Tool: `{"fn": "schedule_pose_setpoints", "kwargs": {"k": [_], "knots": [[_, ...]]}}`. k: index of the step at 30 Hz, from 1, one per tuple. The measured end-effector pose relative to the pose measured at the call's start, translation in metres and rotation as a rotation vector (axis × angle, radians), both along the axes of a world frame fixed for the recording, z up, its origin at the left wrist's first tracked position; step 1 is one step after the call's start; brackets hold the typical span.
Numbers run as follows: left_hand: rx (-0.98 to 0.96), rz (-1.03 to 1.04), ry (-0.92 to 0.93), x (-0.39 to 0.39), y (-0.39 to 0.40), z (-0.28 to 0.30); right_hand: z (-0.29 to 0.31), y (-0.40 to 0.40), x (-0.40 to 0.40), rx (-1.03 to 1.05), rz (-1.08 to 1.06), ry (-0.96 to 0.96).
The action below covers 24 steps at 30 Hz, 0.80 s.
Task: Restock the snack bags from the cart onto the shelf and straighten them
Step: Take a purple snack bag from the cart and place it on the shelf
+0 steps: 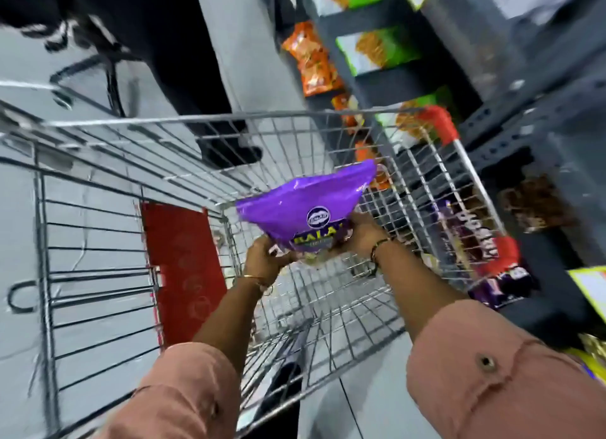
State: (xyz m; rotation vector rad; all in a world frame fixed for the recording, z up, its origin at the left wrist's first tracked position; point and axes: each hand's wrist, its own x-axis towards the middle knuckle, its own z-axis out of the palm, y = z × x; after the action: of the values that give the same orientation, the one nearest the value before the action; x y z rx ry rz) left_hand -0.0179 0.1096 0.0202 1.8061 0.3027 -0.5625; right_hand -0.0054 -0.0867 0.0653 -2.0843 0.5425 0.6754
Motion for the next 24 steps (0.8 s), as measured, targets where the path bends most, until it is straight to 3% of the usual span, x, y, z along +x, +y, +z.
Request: {"fn": "schedule_pose_setpoints", "kwargs": {"k": [2,4,6,12,16,24], "knots": [[-0.078,-0.091,-0.081,0.003,-0.014,0.037,0.028,-0.016,-0.015,0.078,-0.06,0.024],[-0.142,-0.154,-0.18,0.006,-0.028,0.07,0.063,-0.029,-0.031,0.132,-0.184,-0.074],[-0.205,-0.192,-0.292,-0.001,-0.044,0.116,0.105,-0.046,-0.056,-0.013,-0.151,-0.214],[-0.373,-0.331,-0.592,-0.033,-0.105,0.254,0.237,-0.095,-0.13,-0.011,-0.2,-0.593],[-0.496,-0.333,-0.783,-0.066,-0.146,0.347,0.32,-0.122,-0.181,-0.02,-0.331,-0.849],[-0.781,-0.453,-1.04,-0.129,-0.253,0.497,0.46,-0.165,-0.281,-0.269,-0.629,-1.396]]}}
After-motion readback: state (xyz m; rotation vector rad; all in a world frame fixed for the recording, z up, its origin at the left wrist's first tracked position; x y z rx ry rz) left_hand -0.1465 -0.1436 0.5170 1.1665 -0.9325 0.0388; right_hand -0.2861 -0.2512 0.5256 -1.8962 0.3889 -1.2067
